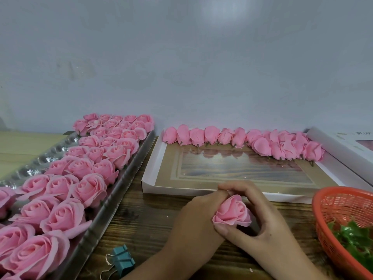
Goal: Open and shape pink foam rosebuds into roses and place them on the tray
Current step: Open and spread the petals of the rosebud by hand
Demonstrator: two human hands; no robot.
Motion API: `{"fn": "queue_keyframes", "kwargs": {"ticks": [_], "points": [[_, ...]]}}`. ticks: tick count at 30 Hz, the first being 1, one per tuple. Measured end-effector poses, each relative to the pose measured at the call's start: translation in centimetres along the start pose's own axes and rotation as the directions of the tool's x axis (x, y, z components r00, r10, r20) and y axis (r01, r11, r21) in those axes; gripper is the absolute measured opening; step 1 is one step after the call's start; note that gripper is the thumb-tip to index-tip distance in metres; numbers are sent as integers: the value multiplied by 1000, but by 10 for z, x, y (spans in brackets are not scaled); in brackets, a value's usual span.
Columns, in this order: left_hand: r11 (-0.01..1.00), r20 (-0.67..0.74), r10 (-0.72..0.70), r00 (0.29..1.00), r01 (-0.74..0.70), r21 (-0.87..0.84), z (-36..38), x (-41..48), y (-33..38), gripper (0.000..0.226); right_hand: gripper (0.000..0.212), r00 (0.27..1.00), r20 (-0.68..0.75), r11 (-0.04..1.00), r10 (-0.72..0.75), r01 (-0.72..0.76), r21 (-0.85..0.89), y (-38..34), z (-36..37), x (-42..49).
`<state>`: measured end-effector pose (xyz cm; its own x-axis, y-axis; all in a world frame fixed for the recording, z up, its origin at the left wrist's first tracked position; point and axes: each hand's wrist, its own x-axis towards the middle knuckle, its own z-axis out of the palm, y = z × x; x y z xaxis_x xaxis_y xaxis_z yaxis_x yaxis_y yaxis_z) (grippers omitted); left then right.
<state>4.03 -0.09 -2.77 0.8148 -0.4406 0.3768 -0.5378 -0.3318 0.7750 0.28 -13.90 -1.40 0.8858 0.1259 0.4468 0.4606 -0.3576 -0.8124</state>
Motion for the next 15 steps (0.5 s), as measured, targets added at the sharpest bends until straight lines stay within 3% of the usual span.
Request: {"fn": "queue_keyframes", "kwargs": {"ticks": [4, 7, 10, 15], "points": [[986, -32, 70, 997, -64, 153, -3, 2, -1, 9, 61, 1000, -14, 999, -5, 4, -41, 2, 2, 1], [973, -42, 91, 995, -80, 218, -4, -1, 2, 15, 61, 999, -18, 997, 36, -37, -72, 4, 3, 0], [960, -15, 88, 996, -81, 267, -4, -4, 6, 25, 53, 998, -25, 997, 55, -56, -56, 5, 2, -2], [952, -36, 34, 999, -21, 306, -4, -2, 7, 18, 34, 999, -39, 999, 15, -17, -44, 3, 0, -2]]}}
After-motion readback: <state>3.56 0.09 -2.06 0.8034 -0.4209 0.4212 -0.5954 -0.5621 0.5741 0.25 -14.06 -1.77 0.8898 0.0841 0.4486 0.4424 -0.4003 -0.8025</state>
